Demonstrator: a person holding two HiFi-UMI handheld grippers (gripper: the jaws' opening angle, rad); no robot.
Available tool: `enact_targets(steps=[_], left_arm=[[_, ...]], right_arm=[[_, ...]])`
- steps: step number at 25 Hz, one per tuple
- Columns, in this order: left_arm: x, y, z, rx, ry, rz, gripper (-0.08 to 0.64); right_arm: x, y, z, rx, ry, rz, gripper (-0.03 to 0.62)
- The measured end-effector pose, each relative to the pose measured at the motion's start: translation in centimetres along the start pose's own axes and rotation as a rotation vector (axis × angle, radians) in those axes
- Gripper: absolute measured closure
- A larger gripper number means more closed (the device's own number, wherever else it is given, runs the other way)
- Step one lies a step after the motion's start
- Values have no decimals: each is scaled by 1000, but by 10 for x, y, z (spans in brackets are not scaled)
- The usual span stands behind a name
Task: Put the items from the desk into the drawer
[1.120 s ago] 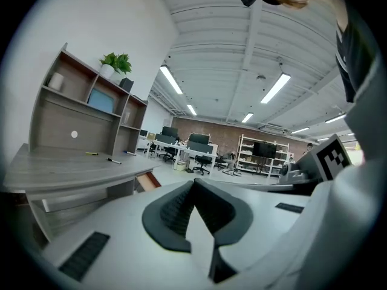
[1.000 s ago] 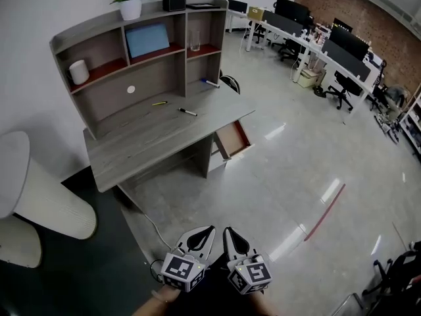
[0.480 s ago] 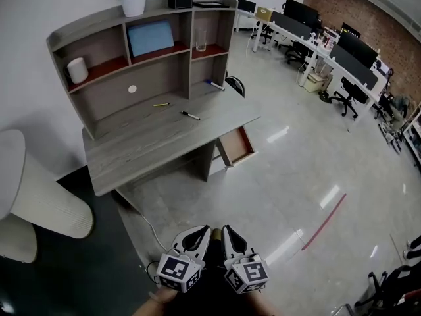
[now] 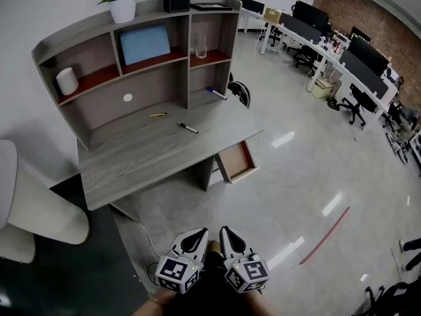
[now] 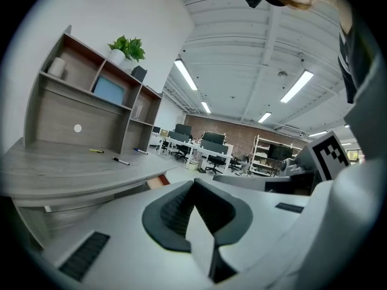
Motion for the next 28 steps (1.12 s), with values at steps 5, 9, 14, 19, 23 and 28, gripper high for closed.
enact_targets(steps=[5, 9, 14, 19, 23, 28], left_arm=[[33, 11, -14, -18, 30, 8, 534], [62, 18, -18, -32, 32, 6, 534], [98, 24, -19, -41, 29, 7, 534], [126, 27, -24, -37, 47, 12, 534], [141, 31, -28, -36, 73, 27, 534], [148, 27, -27, -42, 98, 21, 534]], right_arm=[[30, 12, 21, -3, 31, -17, 565], [48, 26, 40, -14, 41, -28, 565], [66, 37, 70, -21, 78, -20, 565], [84, 50, 89, 6, 107, -14, 565], [96, 47, 102, 13, 165, -22, 565], [97, 41, 112, 21, 180, -47, 565]])
Point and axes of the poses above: the fingertips, and each gripper's own axes: x forward along the fingers, z to its right, y out of its top, the point moved 4 cm from there along -x, backward along the fingers, and after that the axes turned 1 degree about z, right-handed, at the moved point
